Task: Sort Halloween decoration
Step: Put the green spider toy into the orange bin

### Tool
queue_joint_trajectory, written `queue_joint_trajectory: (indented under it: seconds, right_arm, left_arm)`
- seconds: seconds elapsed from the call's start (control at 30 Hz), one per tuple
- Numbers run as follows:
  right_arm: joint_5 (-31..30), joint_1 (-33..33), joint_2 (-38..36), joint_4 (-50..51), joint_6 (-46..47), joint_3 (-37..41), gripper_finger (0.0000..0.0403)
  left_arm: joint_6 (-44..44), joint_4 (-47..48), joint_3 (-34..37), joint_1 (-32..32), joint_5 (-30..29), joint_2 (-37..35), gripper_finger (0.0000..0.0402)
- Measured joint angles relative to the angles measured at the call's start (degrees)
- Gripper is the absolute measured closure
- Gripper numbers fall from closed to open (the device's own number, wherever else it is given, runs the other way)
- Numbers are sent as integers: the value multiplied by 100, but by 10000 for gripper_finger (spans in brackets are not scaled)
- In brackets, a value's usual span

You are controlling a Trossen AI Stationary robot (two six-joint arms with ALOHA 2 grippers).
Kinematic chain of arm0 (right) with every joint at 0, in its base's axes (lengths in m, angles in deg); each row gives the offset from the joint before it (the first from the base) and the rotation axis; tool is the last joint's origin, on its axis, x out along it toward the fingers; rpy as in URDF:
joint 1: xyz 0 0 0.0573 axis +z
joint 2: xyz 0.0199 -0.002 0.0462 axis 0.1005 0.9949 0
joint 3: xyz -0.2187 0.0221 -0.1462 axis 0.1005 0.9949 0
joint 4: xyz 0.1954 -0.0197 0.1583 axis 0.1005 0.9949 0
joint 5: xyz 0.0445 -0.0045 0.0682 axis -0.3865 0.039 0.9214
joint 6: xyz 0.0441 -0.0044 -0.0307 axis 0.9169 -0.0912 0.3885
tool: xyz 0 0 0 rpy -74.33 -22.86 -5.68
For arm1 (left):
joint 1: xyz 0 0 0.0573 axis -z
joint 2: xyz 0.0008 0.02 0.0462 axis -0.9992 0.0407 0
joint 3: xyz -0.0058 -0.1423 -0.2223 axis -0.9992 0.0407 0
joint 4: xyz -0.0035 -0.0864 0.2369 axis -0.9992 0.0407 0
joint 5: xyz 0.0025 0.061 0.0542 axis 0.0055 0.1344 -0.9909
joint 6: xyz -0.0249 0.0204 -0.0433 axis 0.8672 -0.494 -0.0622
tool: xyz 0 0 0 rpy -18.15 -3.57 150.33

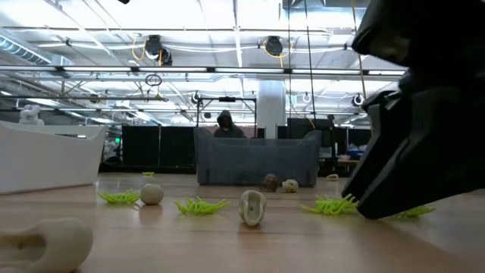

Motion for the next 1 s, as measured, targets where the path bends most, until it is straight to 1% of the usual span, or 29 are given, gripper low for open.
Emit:
queue_joint_trajectory:
  seconds: [0.13, 0.33, 0.37, 0.57, 0.77, 0.9, 1.0]
  right_arm:
    - [9, -21, -17, 43, -3, -1, 298]
    - [-1, -26, -17, 140, -51, 0, 385]
    - [-3, -27, -17, 145, -116, 0, 393]
    - [-17, -8, -119, 206, -353, 12, 401]
    - [-89, 147, -758, 177, -754, 17, 402]
    - [-487, 375, -1123, 80, -1105, 17, 403]
    - [-901, 583, -1306, -430, -1543, 58, 403]
  left_arm:
    - [0, -5, 0, 0, 0, 0, 215]
    - [0, 2, 0, 0, 0, -1, 215]
    - [0, 2, 0, 0, 0, 0, 215]
    - [0, 7, 0, 0, 0, 0, 215]
    - [-3, 9, 0, 0, 0, 0, 215]
    - [-3, 9, 0, 0, 0, -1, 215]
    - [-3, 11, 0, 0, 0, 0, 215]
